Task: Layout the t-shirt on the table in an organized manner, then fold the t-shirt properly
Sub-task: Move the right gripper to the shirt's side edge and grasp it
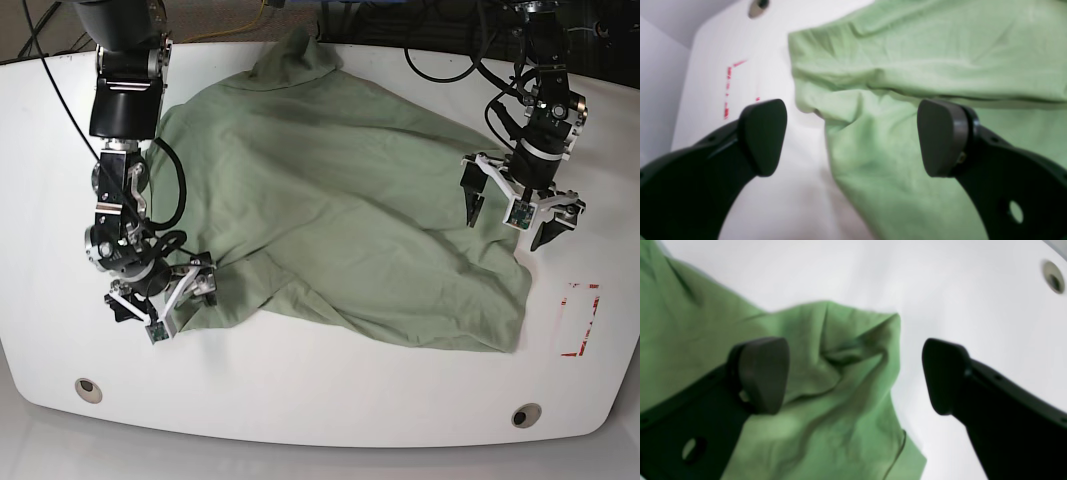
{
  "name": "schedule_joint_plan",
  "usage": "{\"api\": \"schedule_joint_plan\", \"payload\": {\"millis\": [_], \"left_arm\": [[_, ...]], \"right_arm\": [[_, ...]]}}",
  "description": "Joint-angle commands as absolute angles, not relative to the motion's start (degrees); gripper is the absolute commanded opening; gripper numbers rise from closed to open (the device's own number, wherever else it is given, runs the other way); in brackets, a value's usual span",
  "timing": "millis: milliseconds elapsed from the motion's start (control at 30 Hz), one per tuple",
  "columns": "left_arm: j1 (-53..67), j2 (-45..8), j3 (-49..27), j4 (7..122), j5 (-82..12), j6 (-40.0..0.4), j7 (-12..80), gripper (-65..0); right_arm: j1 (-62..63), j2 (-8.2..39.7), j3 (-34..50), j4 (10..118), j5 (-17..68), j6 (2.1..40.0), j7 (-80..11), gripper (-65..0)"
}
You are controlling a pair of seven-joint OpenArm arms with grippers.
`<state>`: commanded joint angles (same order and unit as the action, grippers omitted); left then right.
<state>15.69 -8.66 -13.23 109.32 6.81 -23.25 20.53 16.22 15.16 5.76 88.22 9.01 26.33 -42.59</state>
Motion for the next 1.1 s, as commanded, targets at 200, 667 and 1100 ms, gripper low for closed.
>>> {"api": "schedule_joint_plan", "payload": {"millis": [200, 667, 1100], "left_arm": [[16.4, -8.6, -13.2, 109.5, 6.8, -23.3, 20.5, -8.2], [16.5, -8.6, -9.5, 109.1, 7.2, -23.3, 20.6, -8.2], [17.8, -8.7, -7.3, 104.6, 7.2, -23.2, 20.7, -8.2]], "right_arm": [[8.3, 14.8, 5.8, 96.6, 11.1, 26.3, -45.8, -4.5], [-5.8, 11.0, 10.9, 101.8, 11.9, 26.9, -46.0, -12.3], [-8.6, 11.1, 11.0, 97.5, 11.9, 26.9, -45.8, -16.2]]}}
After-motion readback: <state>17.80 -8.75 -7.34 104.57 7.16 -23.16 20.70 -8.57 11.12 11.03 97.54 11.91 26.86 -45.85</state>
